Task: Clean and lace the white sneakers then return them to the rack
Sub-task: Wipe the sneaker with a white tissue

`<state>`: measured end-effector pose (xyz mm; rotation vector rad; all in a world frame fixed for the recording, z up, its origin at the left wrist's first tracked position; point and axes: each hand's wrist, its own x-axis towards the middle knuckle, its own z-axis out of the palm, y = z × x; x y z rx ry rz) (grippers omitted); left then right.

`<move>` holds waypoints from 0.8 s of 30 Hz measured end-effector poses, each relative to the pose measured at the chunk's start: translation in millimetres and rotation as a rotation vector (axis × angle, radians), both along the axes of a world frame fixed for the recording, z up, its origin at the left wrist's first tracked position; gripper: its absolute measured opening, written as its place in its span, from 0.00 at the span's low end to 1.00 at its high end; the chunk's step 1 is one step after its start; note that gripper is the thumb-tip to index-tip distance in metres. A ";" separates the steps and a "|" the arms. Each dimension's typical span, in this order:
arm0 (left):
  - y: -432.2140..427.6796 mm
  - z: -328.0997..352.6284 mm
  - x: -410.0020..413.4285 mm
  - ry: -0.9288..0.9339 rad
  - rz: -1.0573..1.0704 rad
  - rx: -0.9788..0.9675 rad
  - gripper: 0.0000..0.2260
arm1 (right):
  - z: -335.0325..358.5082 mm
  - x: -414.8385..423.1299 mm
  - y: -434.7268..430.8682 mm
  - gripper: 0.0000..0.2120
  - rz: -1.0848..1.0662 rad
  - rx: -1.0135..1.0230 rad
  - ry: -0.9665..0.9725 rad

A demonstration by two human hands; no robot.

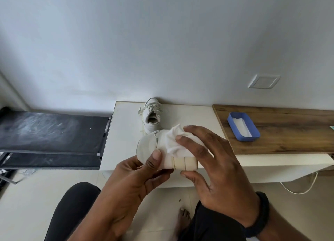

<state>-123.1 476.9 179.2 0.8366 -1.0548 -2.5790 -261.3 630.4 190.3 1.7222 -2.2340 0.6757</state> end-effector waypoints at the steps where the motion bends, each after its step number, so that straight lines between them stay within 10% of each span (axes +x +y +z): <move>1: -1.7 0.9 0.8 -0.003 -0.026 -0.004 0.21 | 1.9 -3.7 -0.1 0.36 0.031 -0.040 0.003; 7: -11.3 15.3 4.5 -0.117 -0.323 -0.611 0.23 | 21.9 -23.5 0.4 0.35 0.137 -0.213 -0.087; 12: -17.1 10.3 -2.3 -0.221 -0.124 -1.127 0.21 | 28.4 -28.9 -6.7 0.38 0.149 -0.238 -0.241; 24: -2.4 -5.8 -4.8 0.058 0.077 -0.929 0.21 | 25.9 -30.3 -3.2 0.21 0.146 -0.175 -0.528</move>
